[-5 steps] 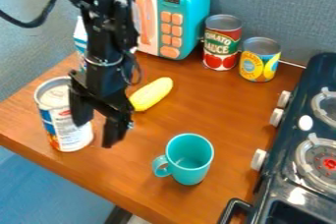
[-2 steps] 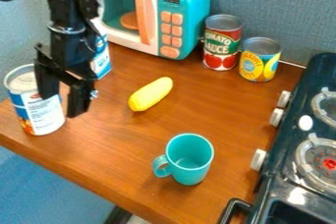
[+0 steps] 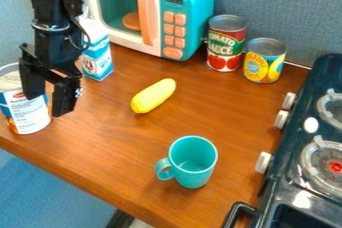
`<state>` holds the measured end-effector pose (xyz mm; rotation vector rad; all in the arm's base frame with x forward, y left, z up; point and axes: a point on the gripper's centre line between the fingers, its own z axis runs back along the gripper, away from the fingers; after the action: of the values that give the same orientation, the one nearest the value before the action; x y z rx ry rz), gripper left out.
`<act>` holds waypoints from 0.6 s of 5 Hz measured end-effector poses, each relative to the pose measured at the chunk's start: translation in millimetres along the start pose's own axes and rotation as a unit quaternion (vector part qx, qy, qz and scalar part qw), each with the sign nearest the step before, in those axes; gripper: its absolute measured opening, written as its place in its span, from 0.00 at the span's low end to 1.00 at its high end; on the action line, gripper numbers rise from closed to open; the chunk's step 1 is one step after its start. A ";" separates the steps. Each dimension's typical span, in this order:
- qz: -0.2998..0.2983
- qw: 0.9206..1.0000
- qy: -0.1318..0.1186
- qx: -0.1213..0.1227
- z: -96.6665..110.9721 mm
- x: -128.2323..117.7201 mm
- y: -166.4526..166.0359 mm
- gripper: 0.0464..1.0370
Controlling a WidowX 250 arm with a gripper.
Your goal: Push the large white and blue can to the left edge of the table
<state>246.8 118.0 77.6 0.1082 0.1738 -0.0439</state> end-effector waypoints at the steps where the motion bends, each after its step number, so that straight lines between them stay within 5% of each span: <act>1: -0.003 0.999 -0.029 -0.016 9.9 4.0 -6.4 0.97; 3: -0.017 0.994 -0.109 -0.021 62.6 5.1 -28.7 0.97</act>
<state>261.0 82.3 135.1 0.0570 -0.0426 -0.0855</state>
